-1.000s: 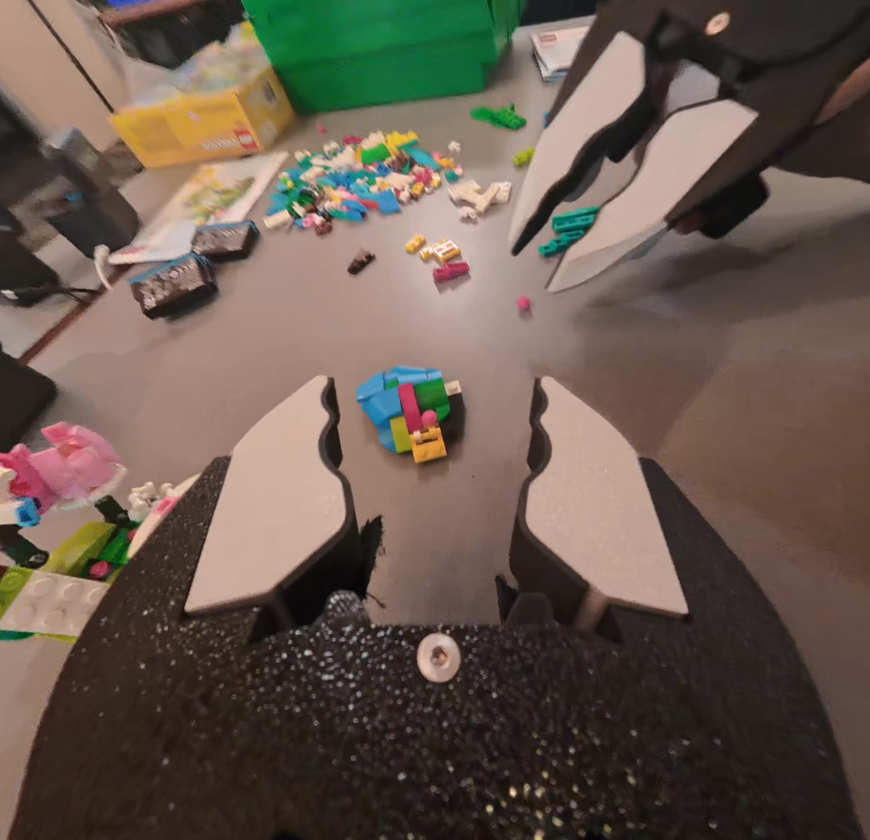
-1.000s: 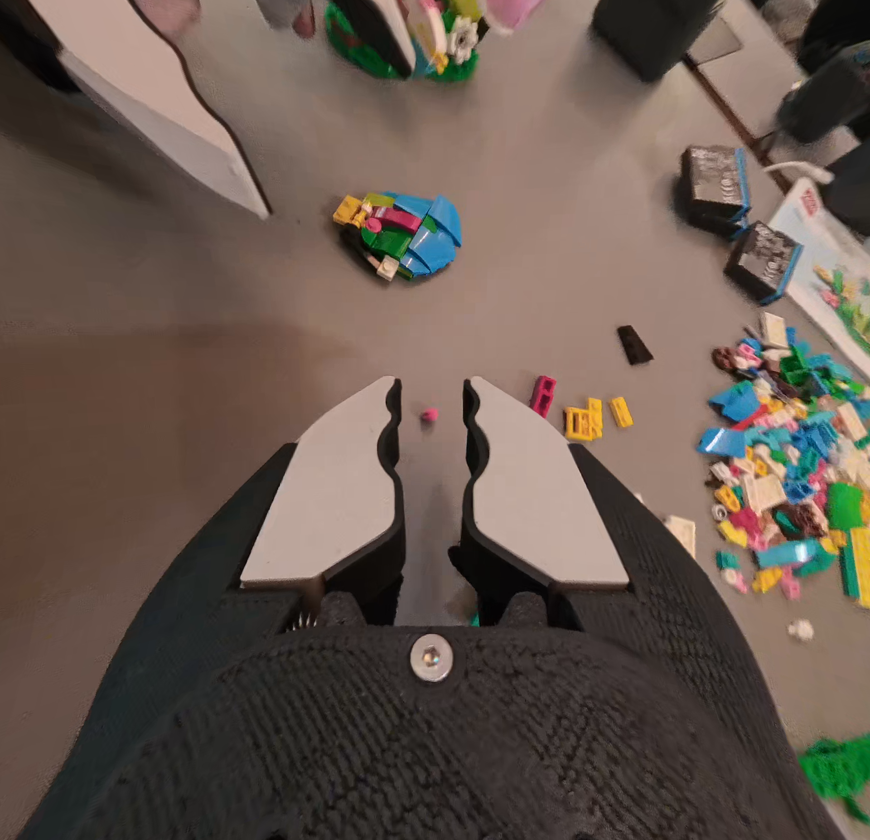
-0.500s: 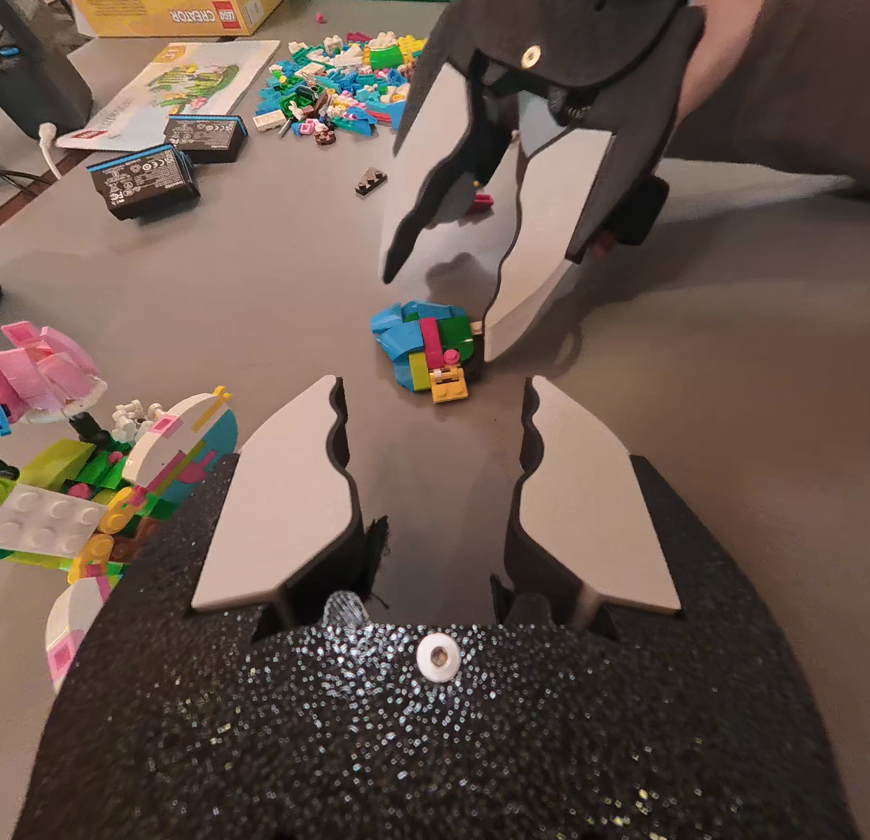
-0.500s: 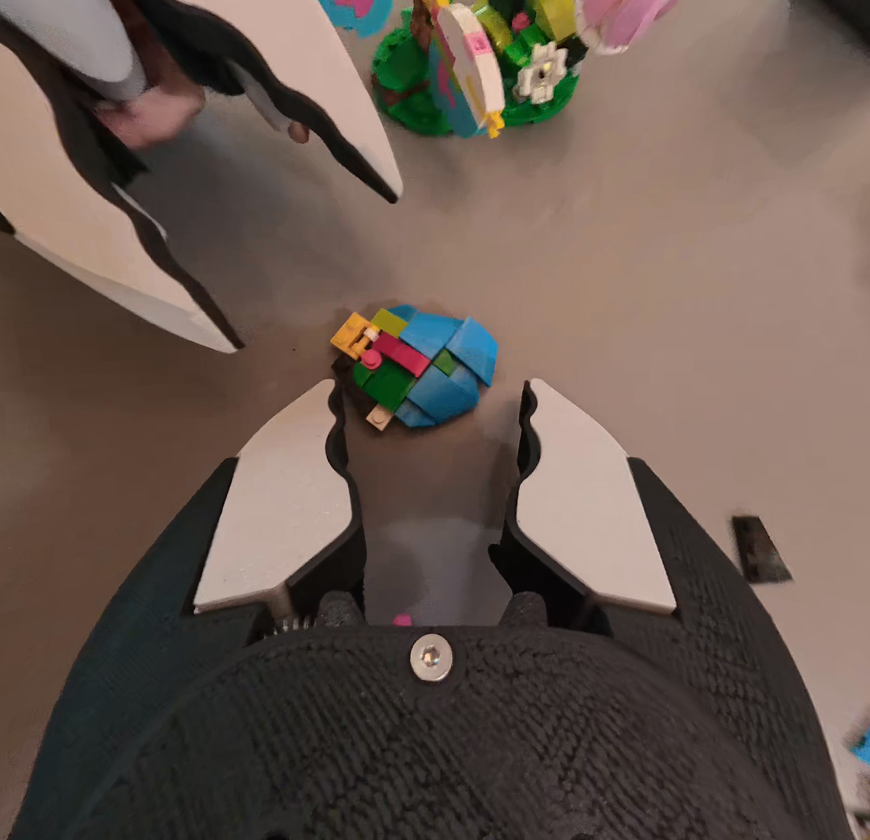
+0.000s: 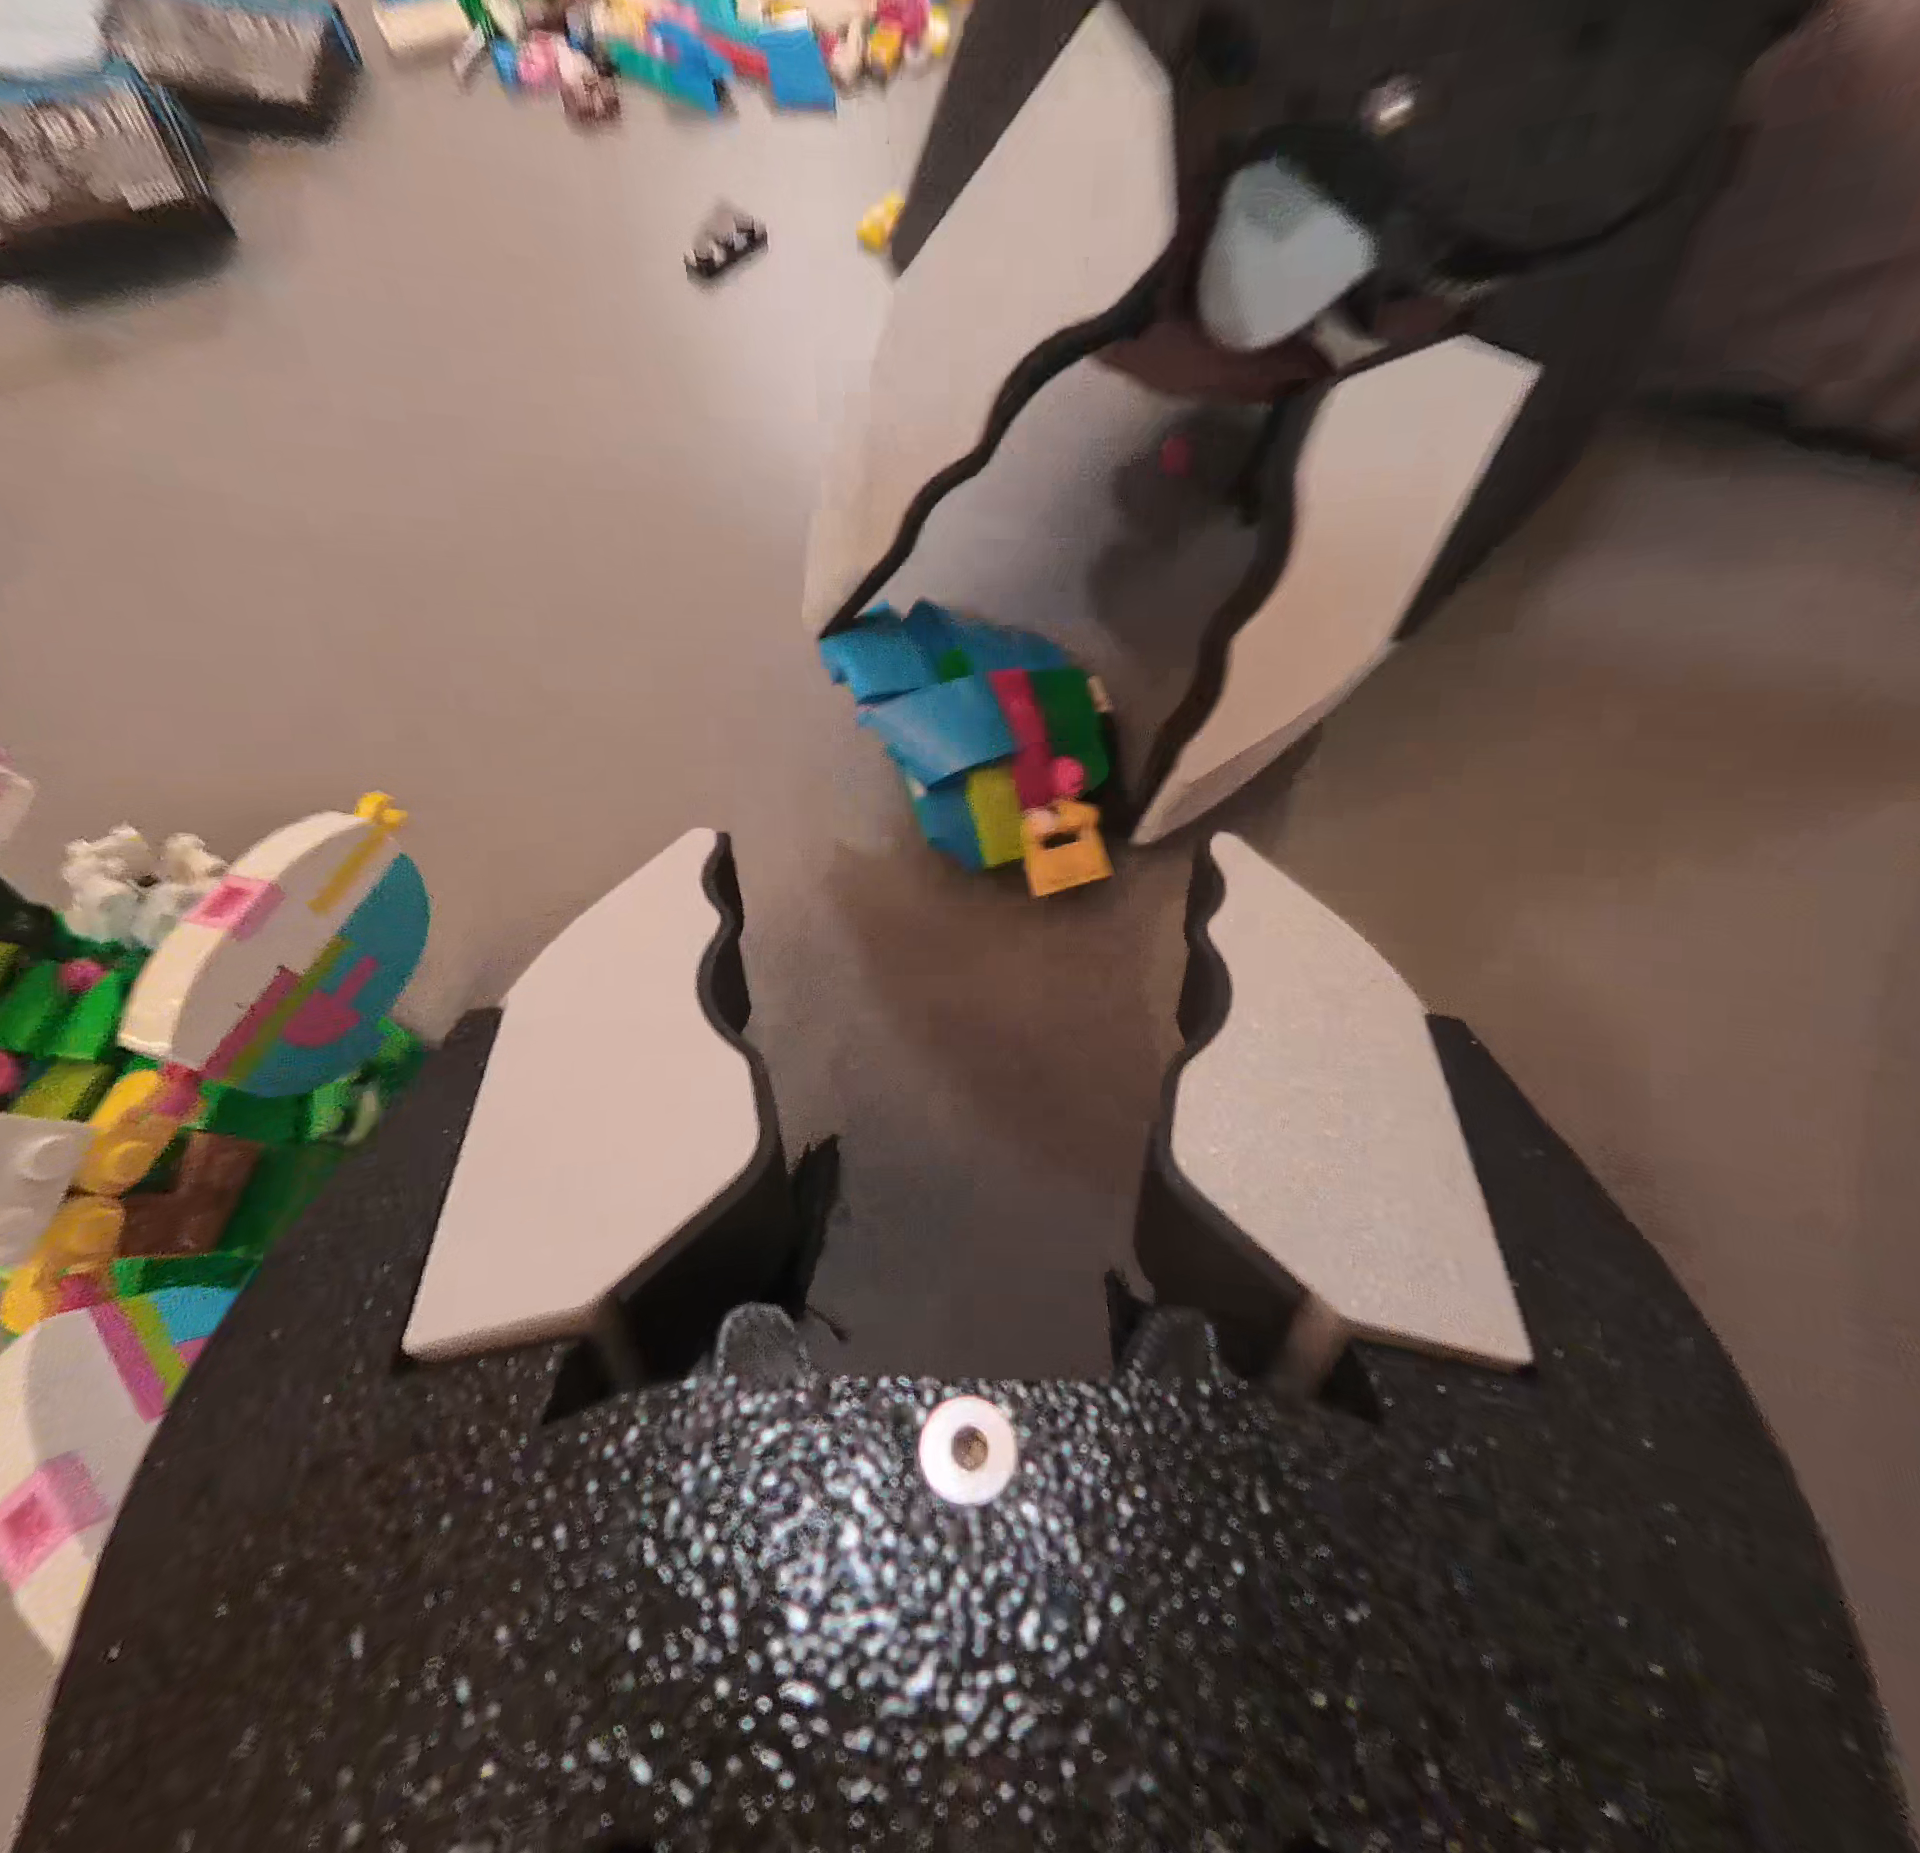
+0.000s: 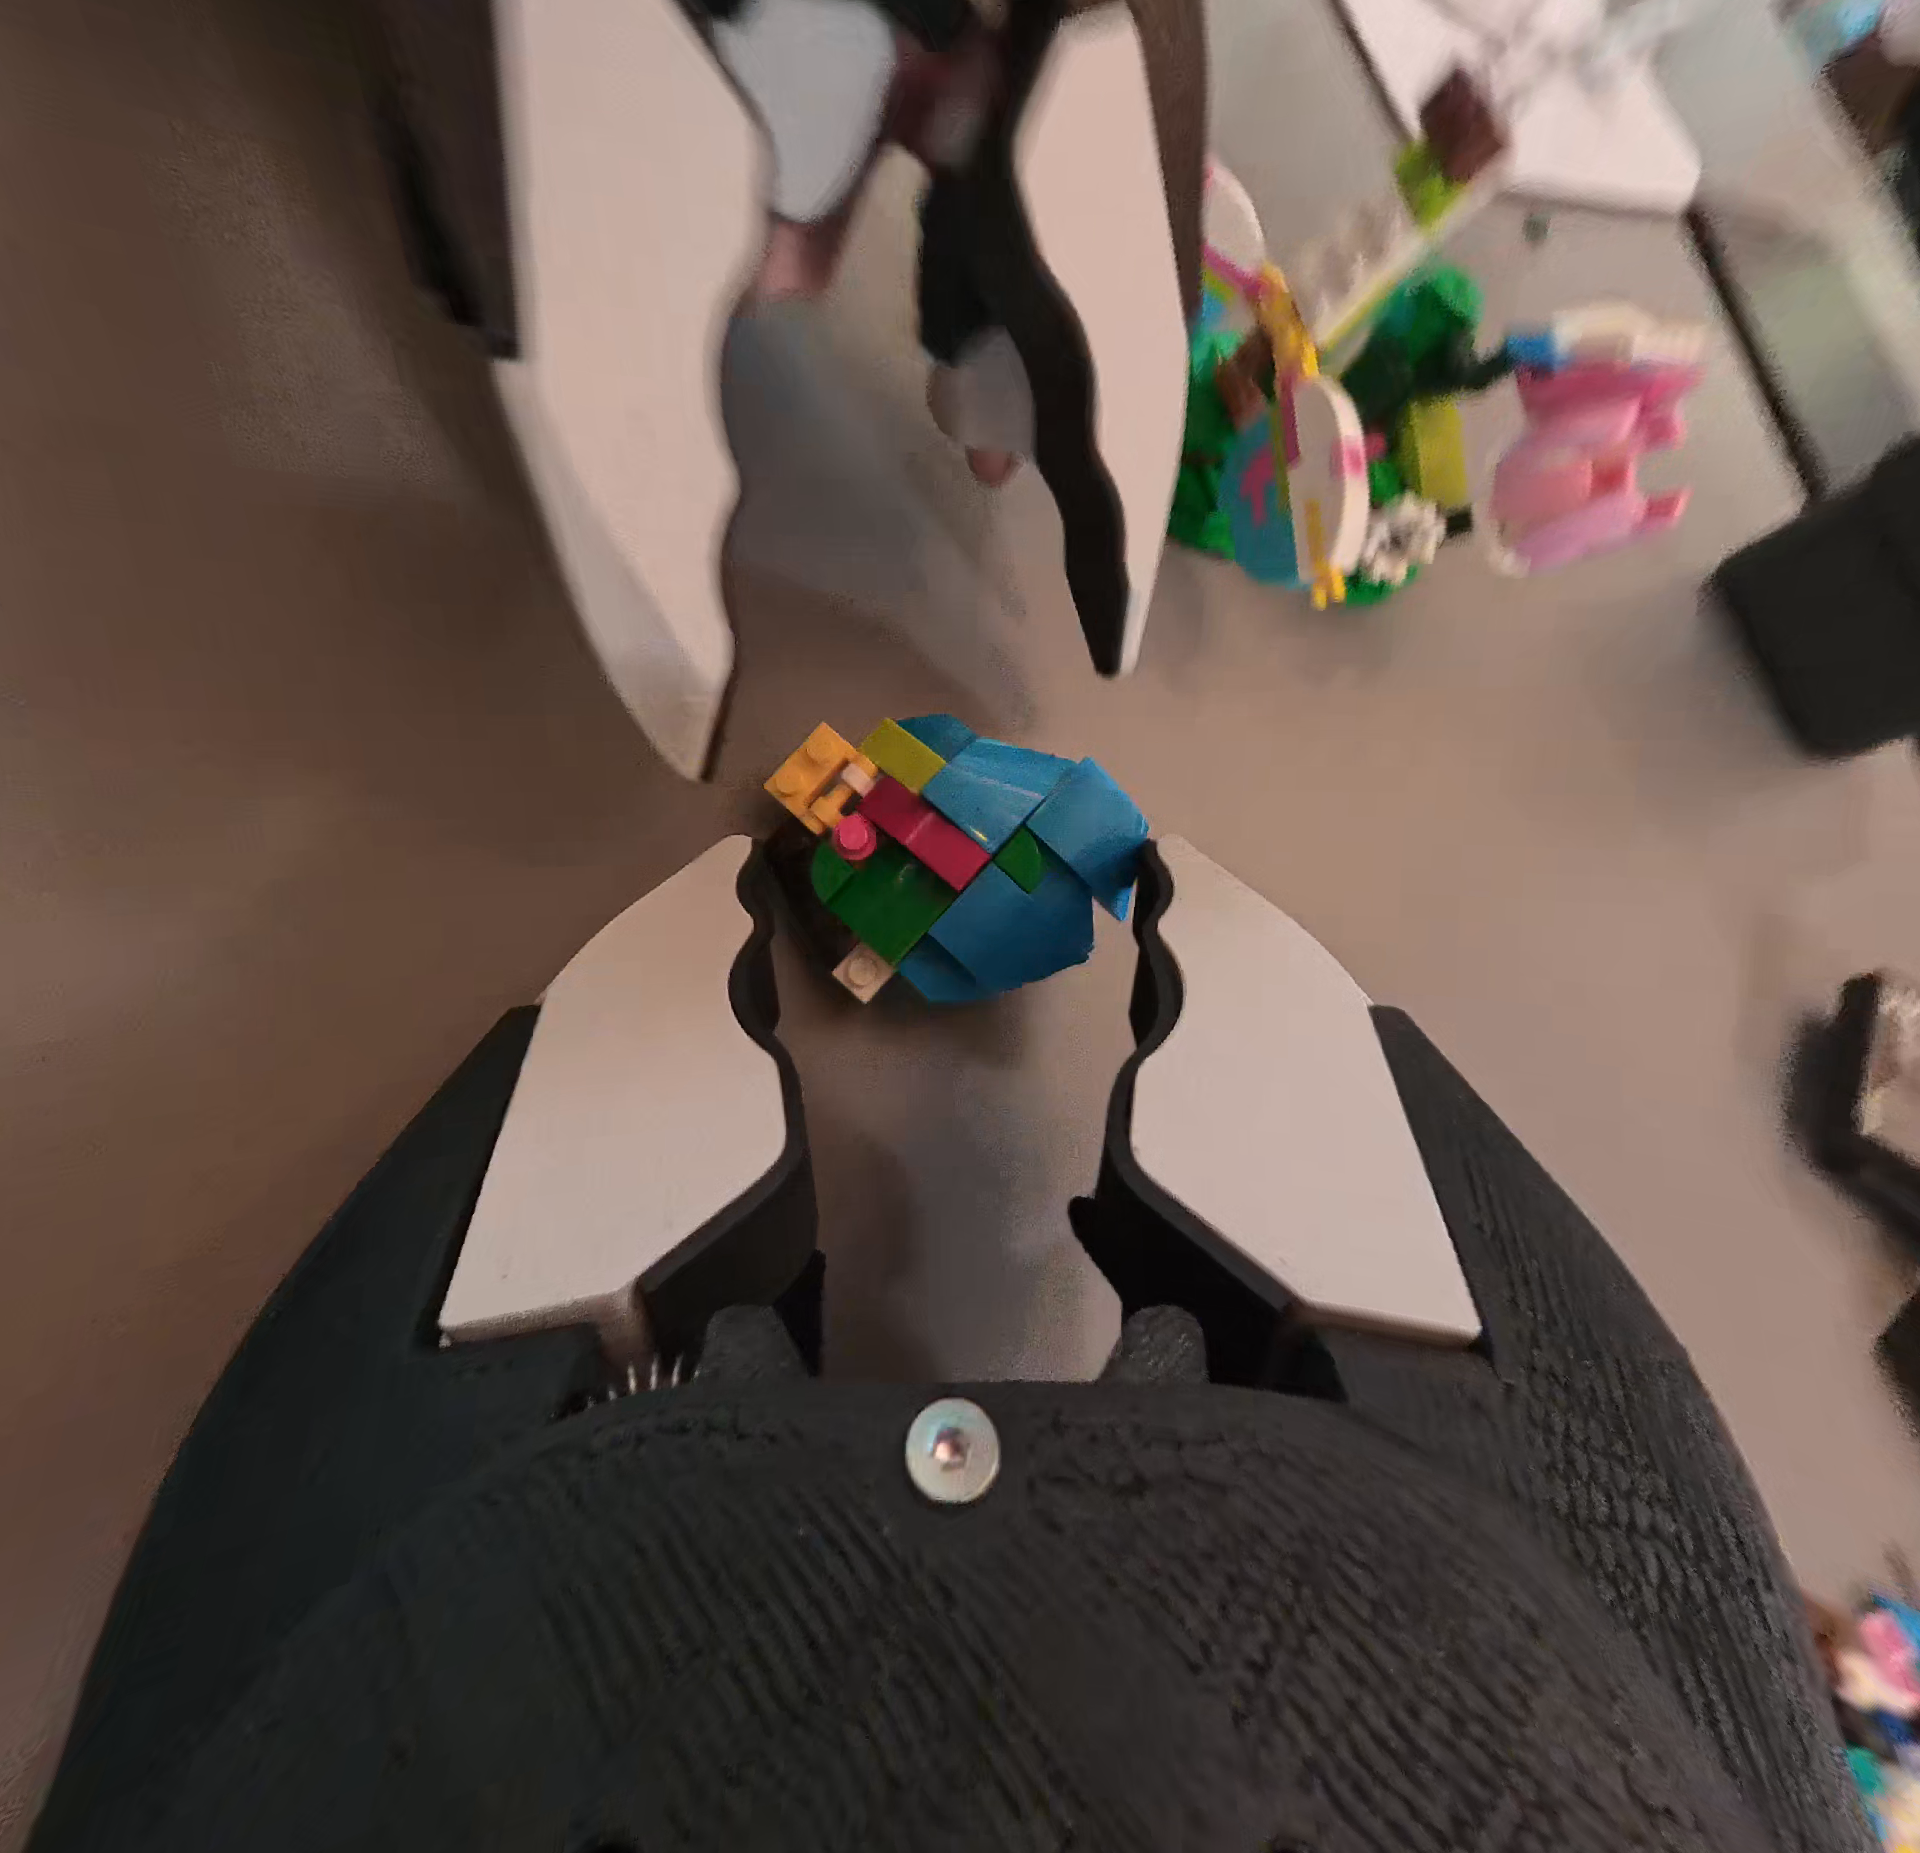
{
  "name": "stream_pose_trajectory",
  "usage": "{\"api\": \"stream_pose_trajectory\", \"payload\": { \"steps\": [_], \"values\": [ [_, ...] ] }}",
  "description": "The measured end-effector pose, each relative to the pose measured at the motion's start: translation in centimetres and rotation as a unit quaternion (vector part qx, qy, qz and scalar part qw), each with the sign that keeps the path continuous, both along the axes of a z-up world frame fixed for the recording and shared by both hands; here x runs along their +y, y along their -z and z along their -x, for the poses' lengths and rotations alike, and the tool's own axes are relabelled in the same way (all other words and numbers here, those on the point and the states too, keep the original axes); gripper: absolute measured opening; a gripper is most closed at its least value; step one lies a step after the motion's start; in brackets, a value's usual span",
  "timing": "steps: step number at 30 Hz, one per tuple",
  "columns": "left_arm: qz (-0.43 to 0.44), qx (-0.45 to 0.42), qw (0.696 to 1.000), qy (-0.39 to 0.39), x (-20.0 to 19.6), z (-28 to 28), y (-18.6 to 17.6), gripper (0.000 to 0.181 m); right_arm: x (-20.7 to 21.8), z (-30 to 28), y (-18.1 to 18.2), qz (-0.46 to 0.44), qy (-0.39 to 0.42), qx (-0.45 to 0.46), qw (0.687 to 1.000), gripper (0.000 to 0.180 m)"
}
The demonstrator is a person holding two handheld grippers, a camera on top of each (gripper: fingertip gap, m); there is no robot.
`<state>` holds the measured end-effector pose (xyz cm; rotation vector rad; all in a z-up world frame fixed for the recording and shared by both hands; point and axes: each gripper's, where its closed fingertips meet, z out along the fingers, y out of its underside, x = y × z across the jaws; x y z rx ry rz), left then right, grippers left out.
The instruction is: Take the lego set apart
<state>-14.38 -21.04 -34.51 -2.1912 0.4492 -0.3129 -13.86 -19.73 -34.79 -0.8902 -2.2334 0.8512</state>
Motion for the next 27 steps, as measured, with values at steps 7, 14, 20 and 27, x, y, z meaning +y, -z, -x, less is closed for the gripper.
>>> {"api": "stream_pose_trajectory", "payload": {
  "steps": [7,14,20,27],
  "values": [
    [0.061,-0.134,0.988,0.034,-0.2,-2.9,0.3,0.06,-1.2,-0.8,-1.2,-0.092,-0.048,0.105,0.989,0.066],
    [0.049,-0.212,0.976,0.026,0.3,-2.6,-1.0,0.042,-0.9,-0.5,-2.0,-0.128,-0.043,0.153,0.979,0.066],
    [0.066,-0.256,0.961,0.075,-0.5,-3.6,-1.4,0.02,-2.3,-0.5,-2.4,-0.166,-0.066,0.192,0.965,0.067],
    [0.028,-0.01,0.993,0.113,-1.1,-2.1,-0.1,0.018,-2.9,-1.5,-5.5,0.118,-0.052,0.126,0.984,0.058]
  ]
}}
